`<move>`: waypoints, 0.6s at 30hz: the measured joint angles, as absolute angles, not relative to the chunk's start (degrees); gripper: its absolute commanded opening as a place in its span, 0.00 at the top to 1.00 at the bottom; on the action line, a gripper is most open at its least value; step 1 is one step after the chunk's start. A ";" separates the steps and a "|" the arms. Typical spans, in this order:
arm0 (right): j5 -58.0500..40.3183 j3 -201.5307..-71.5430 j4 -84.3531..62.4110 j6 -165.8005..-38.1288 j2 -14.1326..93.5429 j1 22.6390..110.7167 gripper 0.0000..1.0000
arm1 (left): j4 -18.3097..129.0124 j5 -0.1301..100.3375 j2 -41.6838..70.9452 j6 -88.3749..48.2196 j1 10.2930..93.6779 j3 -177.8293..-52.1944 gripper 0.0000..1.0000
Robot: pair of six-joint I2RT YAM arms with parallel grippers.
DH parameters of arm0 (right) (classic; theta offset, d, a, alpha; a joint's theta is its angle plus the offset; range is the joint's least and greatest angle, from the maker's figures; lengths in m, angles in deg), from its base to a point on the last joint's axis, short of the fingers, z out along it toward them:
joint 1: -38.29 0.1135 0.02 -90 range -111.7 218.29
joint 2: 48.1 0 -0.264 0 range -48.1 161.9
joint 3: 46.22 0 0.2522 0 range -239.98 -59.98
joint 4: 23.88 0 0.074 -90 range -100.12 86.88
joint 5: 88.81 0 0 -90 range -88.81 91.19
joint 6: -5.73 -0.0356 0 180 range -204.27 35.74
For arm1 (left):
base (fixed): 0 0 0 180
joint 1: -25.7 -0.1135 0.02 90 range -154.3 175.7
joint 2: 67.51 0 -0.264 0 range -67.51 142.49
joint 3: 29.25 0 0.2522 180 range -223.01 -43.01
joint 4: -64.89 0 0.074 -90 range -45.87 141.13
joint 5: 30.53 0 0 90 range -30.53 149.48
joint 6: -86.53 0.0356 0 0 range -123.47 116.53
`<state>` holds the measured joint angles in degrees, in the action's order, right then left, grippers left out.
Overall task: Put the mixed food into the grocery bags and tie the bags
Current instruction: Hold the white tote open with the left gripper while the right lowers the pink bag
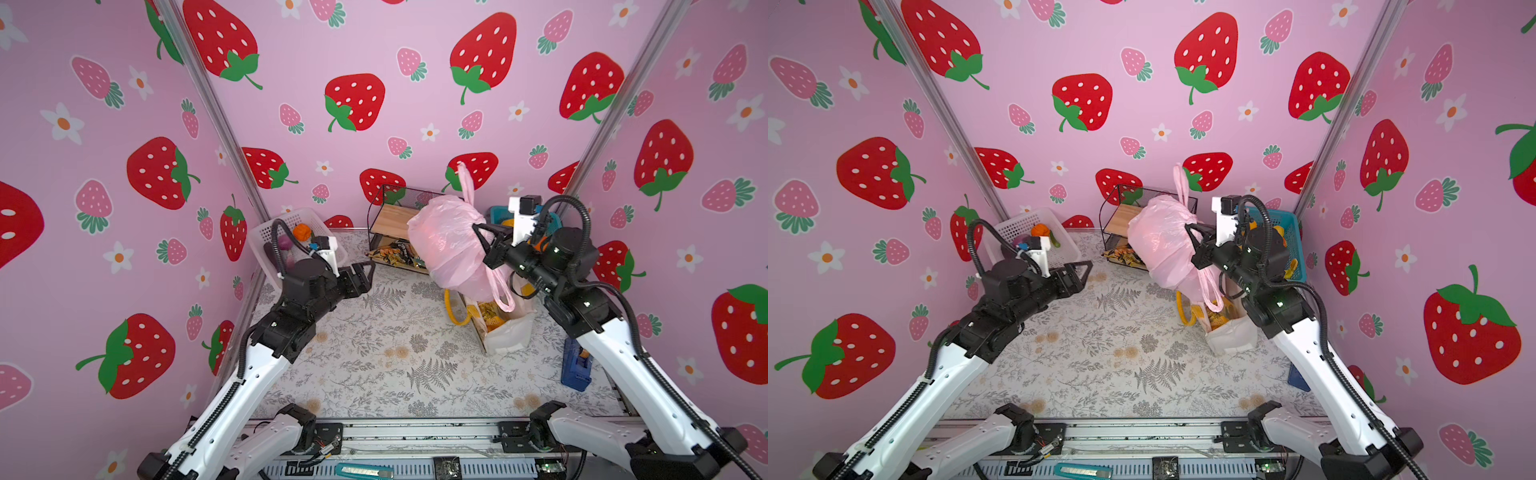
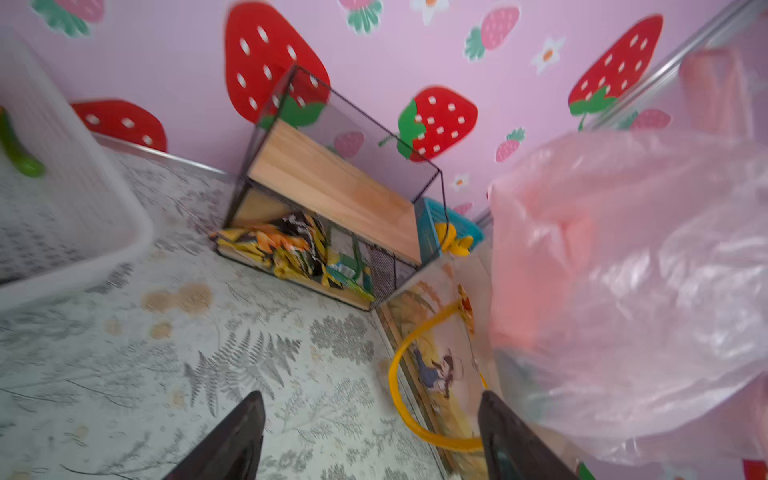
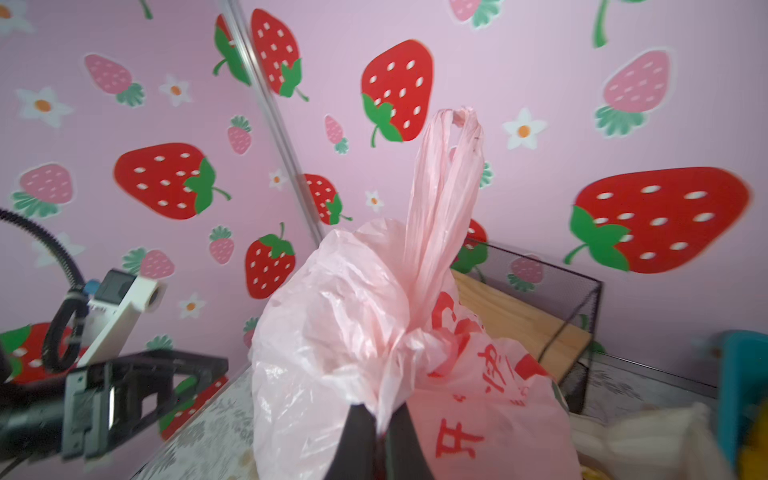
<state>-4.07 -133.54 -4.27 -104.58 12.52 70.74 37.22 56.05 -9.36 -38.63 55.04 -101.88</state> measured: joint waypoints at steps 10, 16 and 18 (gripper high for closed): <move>15.84 -120.25 -2.48 -105.98 6.75 70.35 1.00 | 41.18 57.28 12.74 -43.44 72.66 -106.84 0.28; 15.49 -113.61 -2.31 -107.20 9.11 67.18 1.00 | 42.49 53.98 25.65 -44.42 76.50 -117.58 0.33; 14.31 -112.98 -2.15 -107.16 9.49 65.21 1.00 | 42.73 53.15 29.35 -44.73 76.83 -120.96 0.38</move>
